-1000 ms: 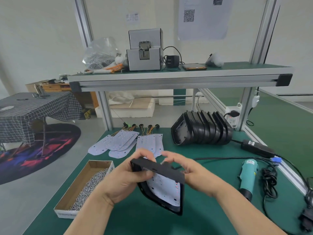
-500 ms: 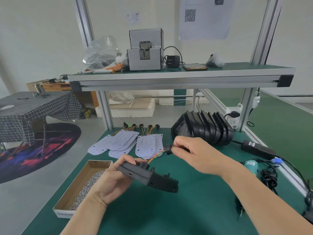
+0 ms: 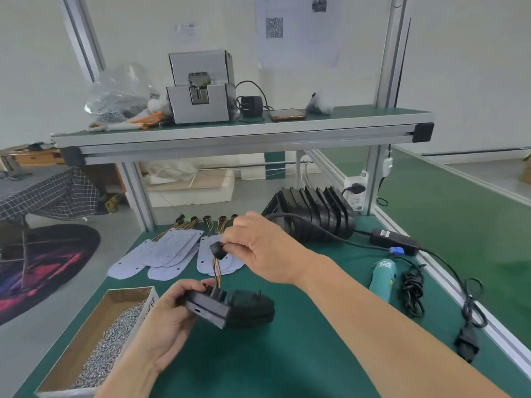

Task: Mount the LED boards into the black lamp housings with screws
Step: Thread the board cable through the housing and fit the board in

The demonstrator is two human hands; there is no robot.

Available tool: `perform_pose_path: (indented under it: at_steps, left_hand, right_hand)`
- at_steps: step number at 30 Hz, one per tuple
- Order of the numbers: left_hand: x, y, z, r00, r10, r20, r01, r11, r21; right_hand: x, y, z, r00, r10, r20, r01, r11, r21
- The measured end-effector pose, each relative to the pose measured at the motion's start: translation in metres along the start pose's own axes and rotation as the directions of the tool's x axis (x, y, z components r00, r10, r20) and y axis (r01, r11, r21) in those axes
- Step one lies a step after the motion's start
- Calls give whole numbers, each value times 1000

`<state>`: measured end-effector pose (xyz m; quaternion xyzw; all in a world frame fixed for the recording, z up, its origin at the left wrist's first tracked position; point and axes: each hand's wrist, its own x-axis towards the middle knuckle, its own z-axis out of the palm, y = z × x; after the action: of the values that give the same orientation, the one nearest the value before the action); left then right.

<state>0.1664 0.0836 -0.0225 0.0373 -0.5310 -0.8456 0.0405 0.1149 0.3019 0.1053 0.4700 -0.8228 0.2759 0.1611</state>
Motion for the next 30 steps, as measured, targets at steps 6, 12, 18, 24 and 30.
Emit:
perform_pose_path:
  at_steps: [6, 12, 18, 24, 30]
  left_hand:
    - [-9, 19, -3, 999, -51, 2, 50, 982, 181]
    - [-13, 83, 48, 951, 279, 131, -300, 738, 604]
    - [1, 90, 108, 880, 171, 442, -465, 124, 877]
    - [-5, 87, 109, 921, 66, 384, -384, 320, 866]
    - [-21, 77, 101, 879, 85, 469, -457, 431, 778]
  right_hand:
    - [1, -9, 3, 990, 137, -30, -132, 982, 138]
    - [0, -3, 1, 950, 310, 48, -312, 921, 235]
    - [-1, -7, -10, 923, 316, 220, -364, 902, 231]
    - [-9, -9, -19, 942, 287, 175, -317, 931, 179]
    - [-17, -13, -26, 951, 290, 107, -308, 919, 244]
